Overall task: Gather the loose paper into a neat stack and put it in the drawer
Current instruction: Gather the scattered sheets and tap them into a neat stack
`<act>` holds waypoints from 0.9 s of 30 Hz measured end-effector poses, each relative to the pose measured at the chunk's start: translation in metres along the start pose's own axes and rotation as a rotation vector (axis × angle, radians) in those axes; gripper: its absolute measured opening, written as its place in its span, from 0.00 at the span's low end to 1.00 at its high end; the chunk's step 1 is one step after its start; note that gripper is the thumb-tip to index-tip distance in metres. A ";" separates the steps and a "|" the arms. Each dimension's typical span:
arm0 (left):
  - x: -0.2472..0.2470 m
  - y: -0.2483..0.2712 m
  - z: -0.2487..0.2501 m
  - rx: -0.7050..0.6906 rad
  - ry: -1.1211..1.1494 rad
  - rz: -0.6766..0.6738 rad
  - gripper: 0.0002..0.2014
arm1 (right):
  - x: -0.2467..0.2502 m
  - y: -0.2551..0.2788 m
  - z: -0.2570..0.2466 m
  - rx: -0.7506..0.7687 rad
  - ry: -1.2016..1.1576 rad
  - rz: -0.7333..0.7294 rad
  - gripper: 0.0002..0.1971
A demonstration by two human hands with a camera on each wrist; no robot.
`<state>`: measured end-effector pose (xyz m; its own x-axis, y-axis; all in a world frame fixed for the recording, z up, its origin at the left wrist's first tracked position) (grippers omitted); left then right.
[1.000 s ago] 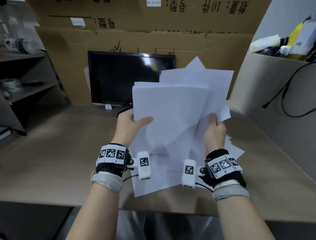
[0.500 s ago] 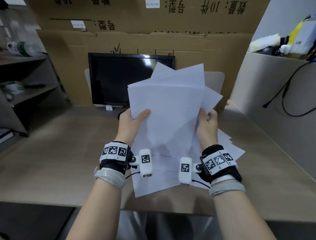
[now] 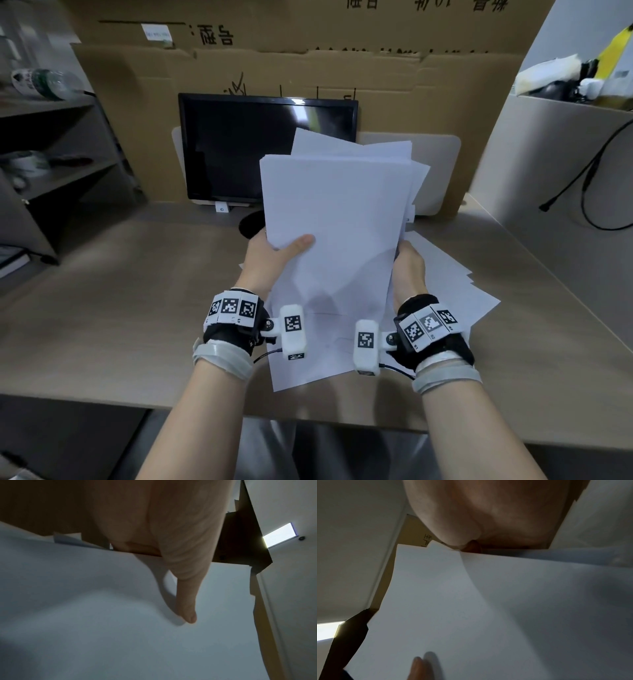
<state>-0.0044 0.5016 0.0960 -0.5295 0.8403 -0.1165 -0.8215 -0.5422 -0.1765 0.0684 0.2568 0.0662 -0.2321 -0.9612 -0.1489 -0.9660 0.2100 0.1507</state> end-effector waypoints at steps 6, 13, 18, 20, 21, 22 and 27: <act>0.002 0.005 -0.020 0.068 0.037 0.031 0.20 | -0.023 0.011 0.003 -0.030 -0.132 -0.177 0.34; 0.000 0.010 -0.019 0.038 0.057 0.021 0.12 | -0.017 0.014 -0.009 0.149 0.101 -0.063 0.31; -0.004 0.008 -0.001 -0.021 0.117 0.024 0.21 | -0.019 0.018 -0.031 0.245 -0.007 -0.059 0.24; -0.004 0.009 -0.003 -0.011 0.116 0.024 0.21 | -0.018 0.016 -0.021 0.236 0.030 -0.073 0.28; -0.005 0.010 -0.004 -0.012 0.112 0.029 0.20 | -0.017 0.016 -0.016 0.233 0.065 -0.058 0.31; -0.005 0.010 -0.003 -0.019 0.107 0.034 0.19 | -0.014 0.014 -0.013 0.233 0.092 -0.032 0.33; -0.011 0.001 0.004 -0.051 0.089 0.035 0.15 | -0.016 0.008 -0.016 0.244 0.114 -0.027 0.35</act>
<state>0.0002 0.4919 0.1016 -0.5347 0.8187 -0.2091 -0.7899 -0.5722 -0.2204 0.0657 0.2711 0.0855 -0.2045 -0.9782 -0.0370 -0.9738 0.2072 -0.0936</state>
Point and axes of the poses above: each hand's wrist, its own y-axis away from the middle knuckle, its own x-axis out of the back of the hand, z = x × y, the point moved 8 cm from there along -y, towards the middle knuckle, and after that the axes turned 9 degrees about z, right-handed, at the moved point
